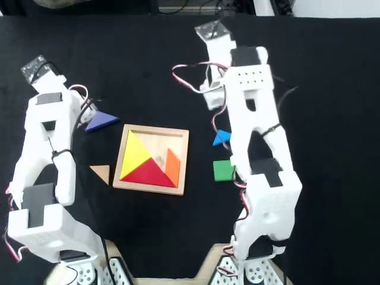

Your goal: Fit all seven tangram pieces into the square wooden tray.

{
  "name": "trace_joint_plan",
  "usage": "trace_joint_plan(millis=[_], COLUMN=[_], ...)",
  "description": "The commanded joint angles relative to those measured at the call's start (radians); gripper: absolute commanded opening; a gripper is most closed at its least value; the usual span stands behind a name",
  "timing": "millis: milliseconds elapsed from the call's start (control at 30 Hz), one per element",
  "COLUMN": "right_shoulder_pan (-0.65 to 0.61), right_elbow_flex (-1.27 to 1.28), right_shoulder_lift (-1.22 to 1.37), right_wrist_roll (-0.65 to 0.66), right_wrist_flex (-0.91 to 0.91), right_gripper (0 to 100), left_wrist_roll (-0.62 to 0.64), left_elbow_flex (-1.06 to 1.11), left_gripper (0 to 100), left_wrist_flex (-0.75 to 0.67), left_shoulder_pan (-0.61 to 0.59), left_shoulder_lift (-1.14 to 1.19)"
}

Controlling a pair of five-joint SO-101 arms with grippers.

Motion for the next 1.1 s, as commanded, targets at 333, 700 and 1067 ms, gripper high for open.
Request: trace_joint_plan(millis=[333, 700, 1067], right_shoulder_pan=[0.008, -0.037, -0.035], right_elbow_flex=[0.371, 0.506, 0.506], right_shoulder_lift=[-0.051, -0.051, -0.051], right_wrist_roll=[-0.143, -0.144, -0.138], right_wrist_flex=[-0.442, -0.611, -0.617], right_gripper=[17.0, 17.0, 17.0], left_wrist_roll=[0.304, 0.450, 0.425], left_elbow_flex=[0.054, -0.042, -0.378], left_gripper=[19, 18, 19], left_wrist_flex=[-0.161, -0.345, -0.100], left_shoulder_pan=[0.168, 0.197, 0.196], left_shoulder_lift=[-0.091, 0.101, 0.364])
